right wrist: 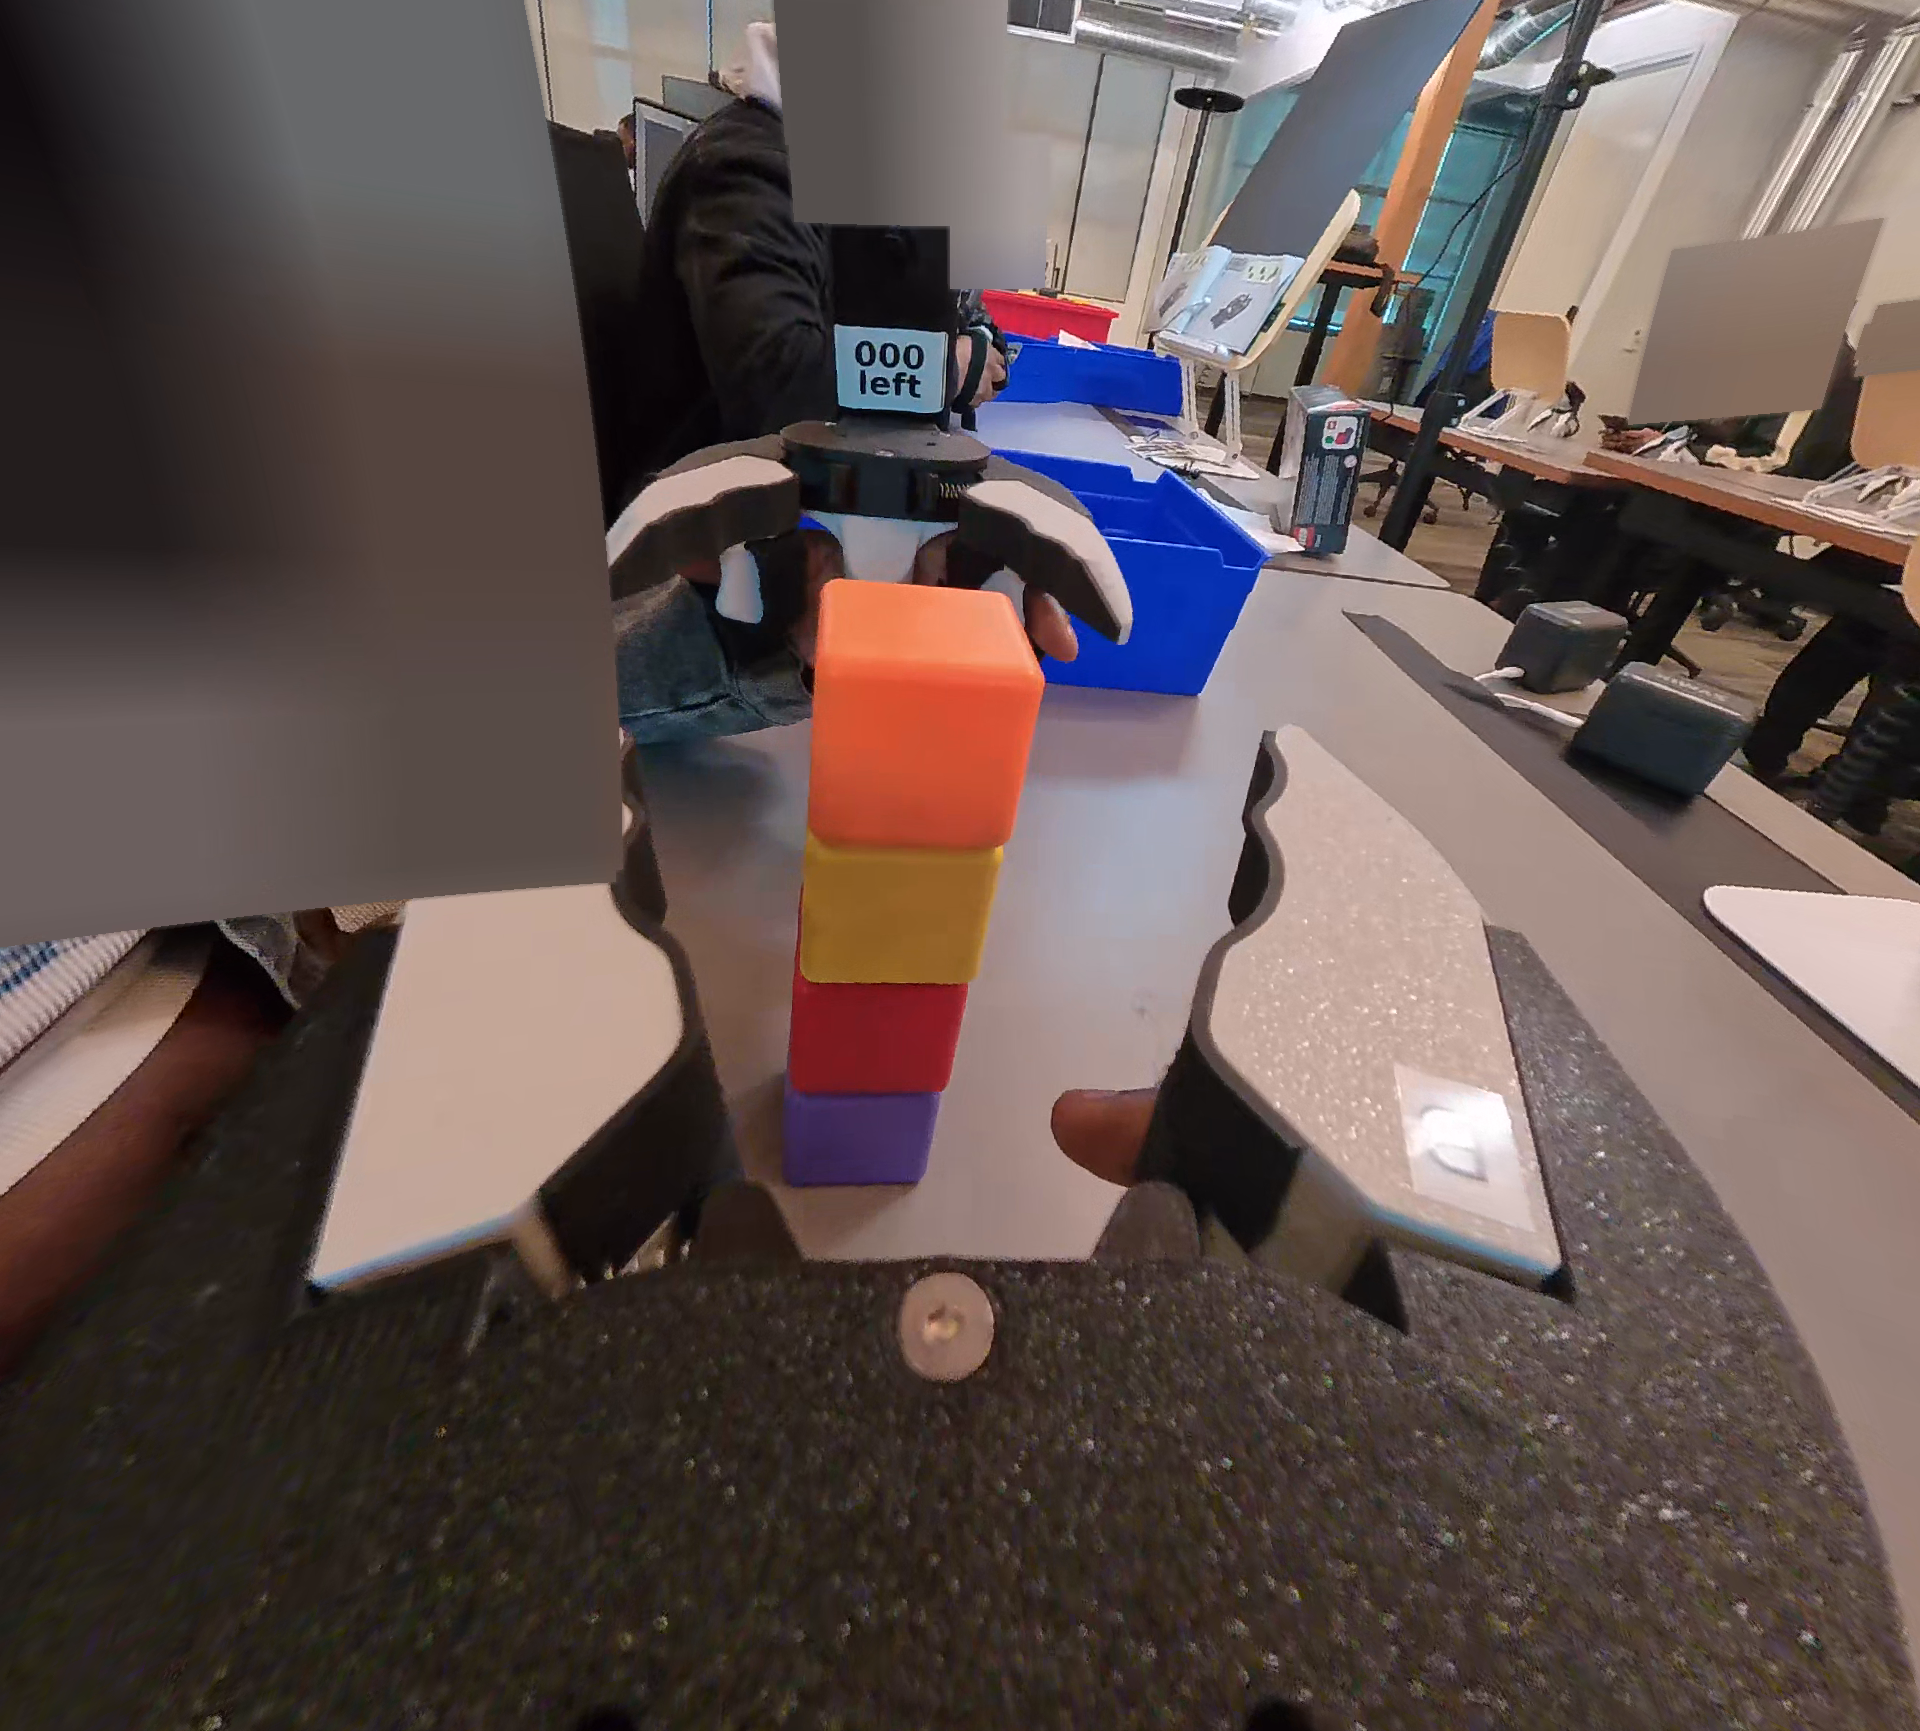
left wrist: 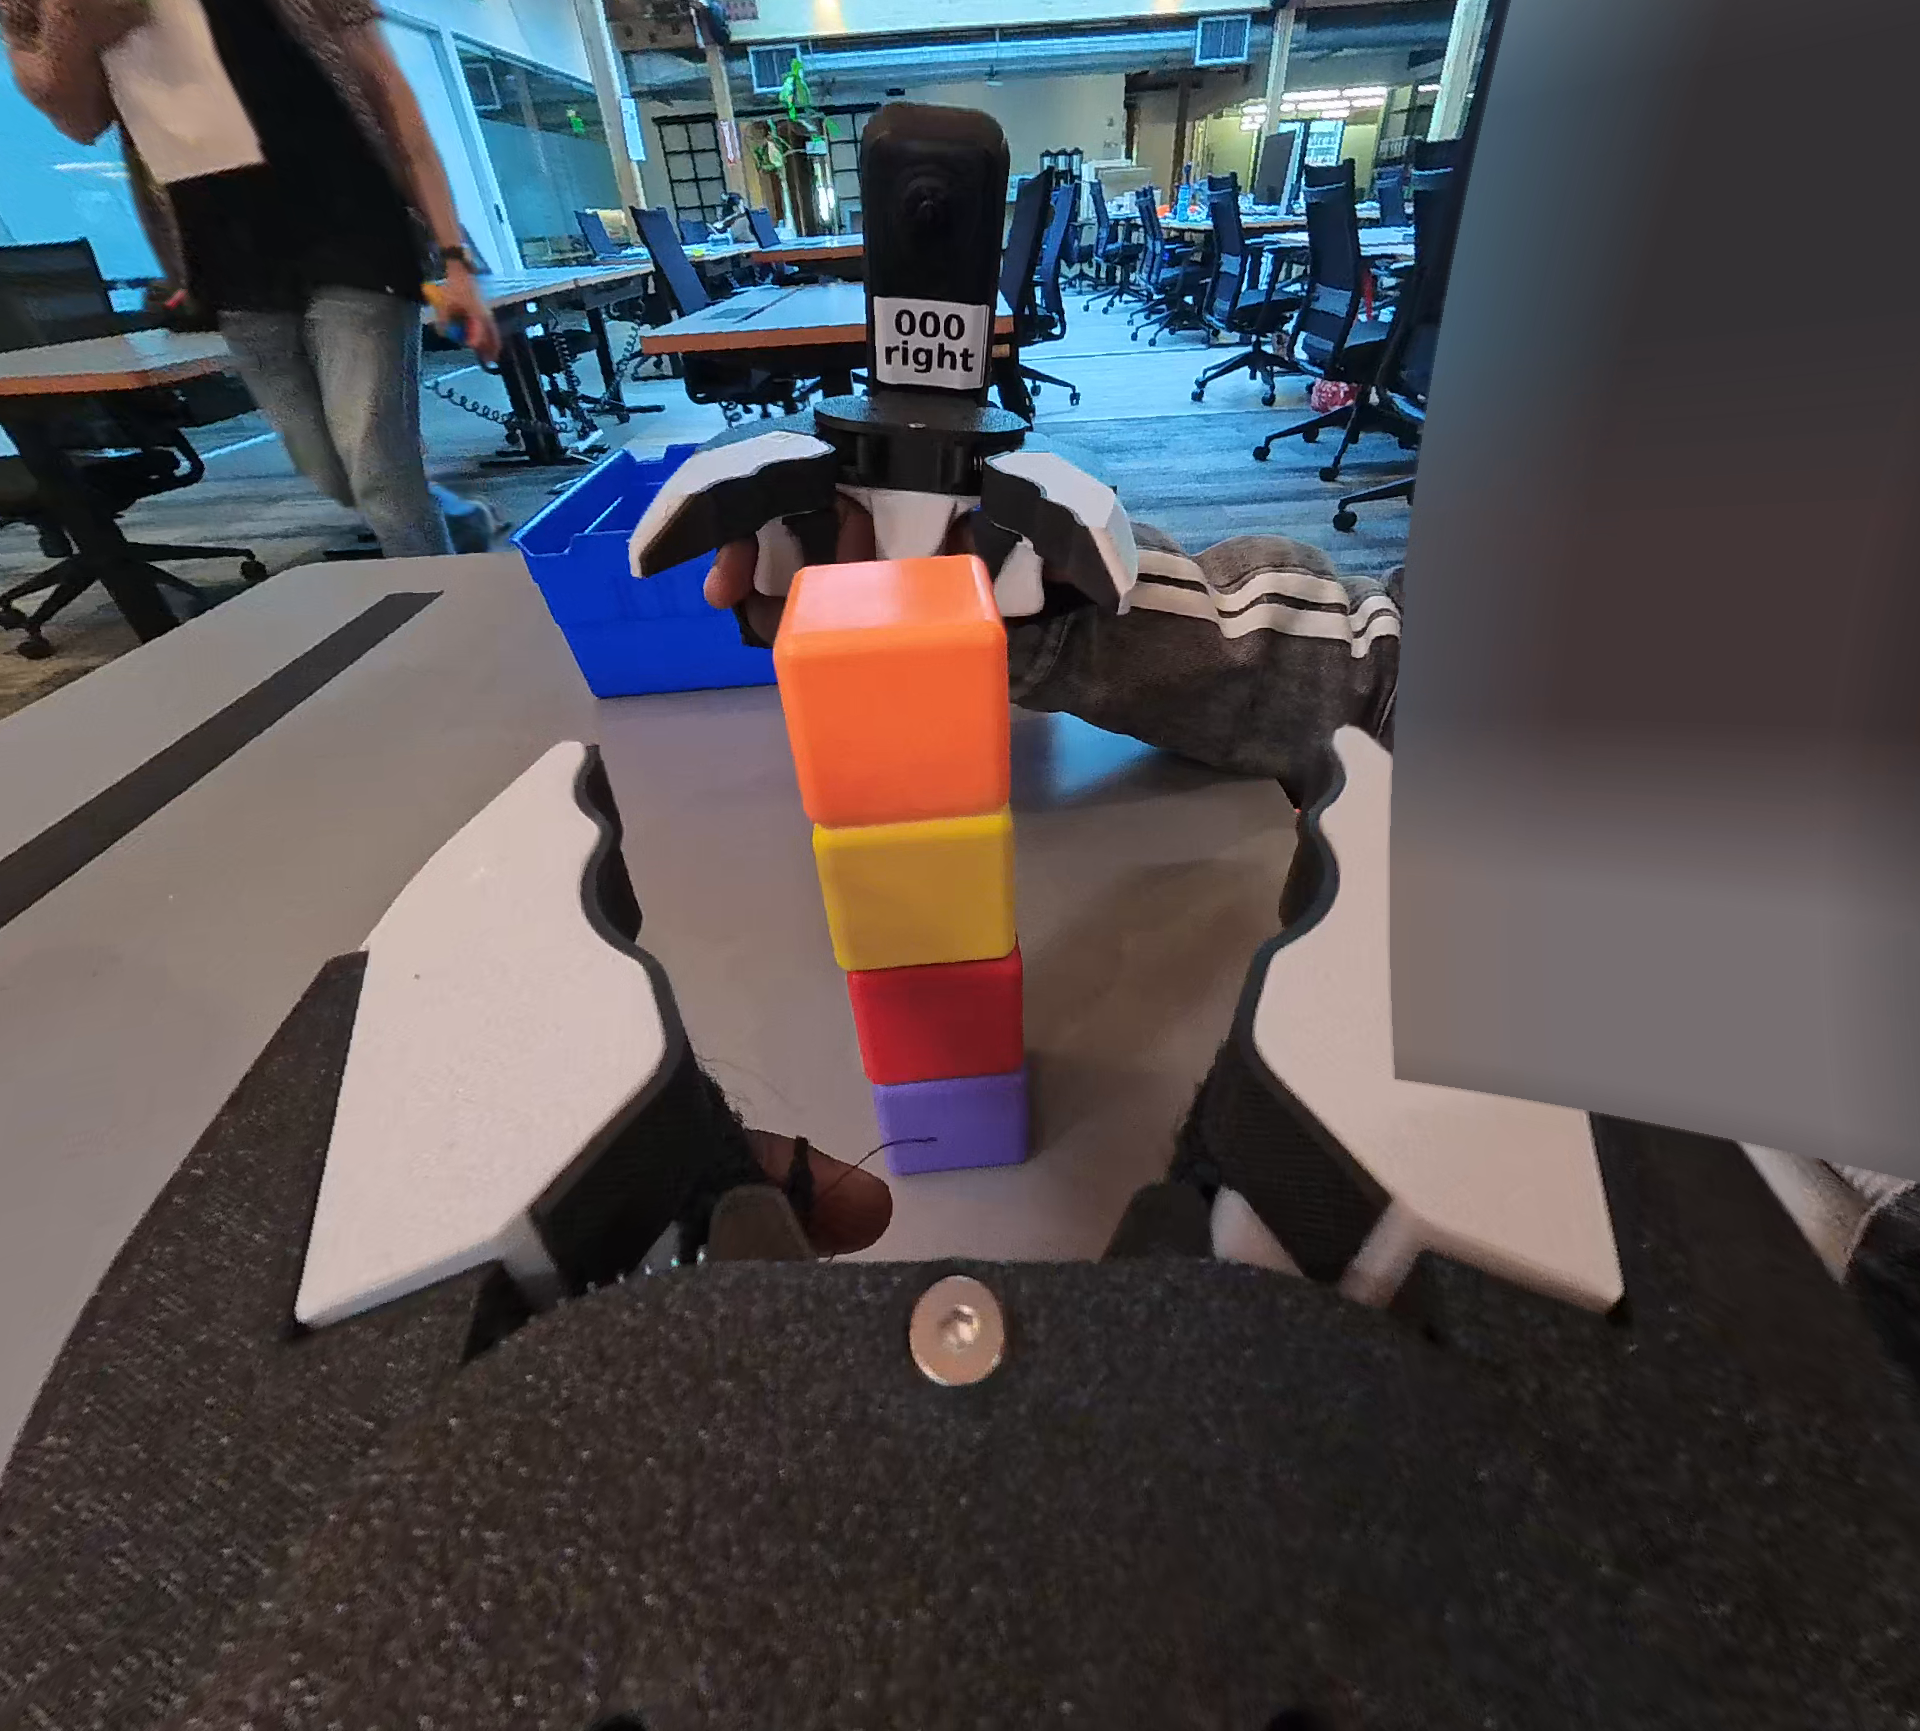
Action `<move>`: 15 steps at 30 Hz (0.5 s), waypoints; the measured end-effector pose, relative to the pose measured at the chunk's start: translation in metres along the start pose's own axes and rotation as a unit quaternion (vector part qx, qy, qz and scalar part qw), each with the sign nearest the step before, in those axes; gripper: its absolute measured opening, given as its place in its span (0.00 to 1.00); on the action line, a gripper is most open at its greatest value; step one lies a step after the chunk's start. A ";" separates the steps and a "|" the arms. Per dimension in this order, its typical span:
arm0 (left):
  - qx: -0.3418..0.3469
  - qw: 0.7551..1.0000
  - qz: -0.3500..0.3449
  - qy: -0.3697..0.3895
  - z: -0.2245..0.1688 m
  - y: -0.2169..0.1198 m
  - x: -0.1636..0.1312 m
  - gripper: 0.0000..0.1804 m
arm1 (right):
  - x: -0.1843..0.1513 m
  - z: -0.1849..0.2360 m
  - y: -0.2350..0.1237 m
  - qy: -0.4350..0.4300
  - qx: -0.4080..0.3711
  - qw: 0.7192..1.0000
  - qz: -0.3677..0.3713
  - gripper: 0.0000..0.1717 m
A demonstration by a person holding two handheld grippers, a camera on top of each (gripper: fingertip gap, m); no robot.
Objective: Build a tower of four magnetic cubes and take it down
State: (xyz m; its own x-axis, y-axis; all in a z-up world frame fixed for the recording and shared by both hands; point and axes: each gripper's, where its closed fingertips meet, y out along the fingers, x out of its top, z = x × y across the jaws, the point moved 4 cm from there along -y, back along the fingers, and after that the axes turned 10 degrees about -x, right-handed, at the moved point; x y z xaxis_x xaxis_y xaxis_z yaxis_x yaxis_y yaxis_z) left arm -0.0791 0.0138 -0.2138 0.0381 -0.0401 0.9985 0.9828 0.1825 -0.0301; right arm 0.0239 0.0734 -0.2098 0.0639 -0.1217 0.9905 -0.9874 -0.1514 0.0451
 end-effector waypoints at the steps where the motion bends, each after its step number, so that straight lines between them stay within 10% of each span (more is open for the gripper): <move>1: 0.002 1.000 0.002 0.000 0.000 0.001 -0.001 0.67 | 0.001 0.000 0.000 -0.001 -0.001 1.000 -0.002 0.63; 15: 0.040 0.995 0.087 -0.037 0.011 0.039 -0.040 0.46 | 0.003 0.007 0.019 0.047 0.002 0.999 0.000 0.44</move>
State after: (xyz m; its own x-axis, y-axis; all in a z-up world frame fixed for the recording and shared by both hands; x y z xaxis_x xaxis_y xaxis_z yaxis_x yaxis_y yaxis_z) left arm -0.0441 0.0337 -0.2543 0.1905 0.0714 0.9791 0.9449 0.2573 -0.2026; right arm 0.0061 0.0637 -0.2066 0.0490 -0.0295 0.9984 -0.9870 -0.1548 0.0439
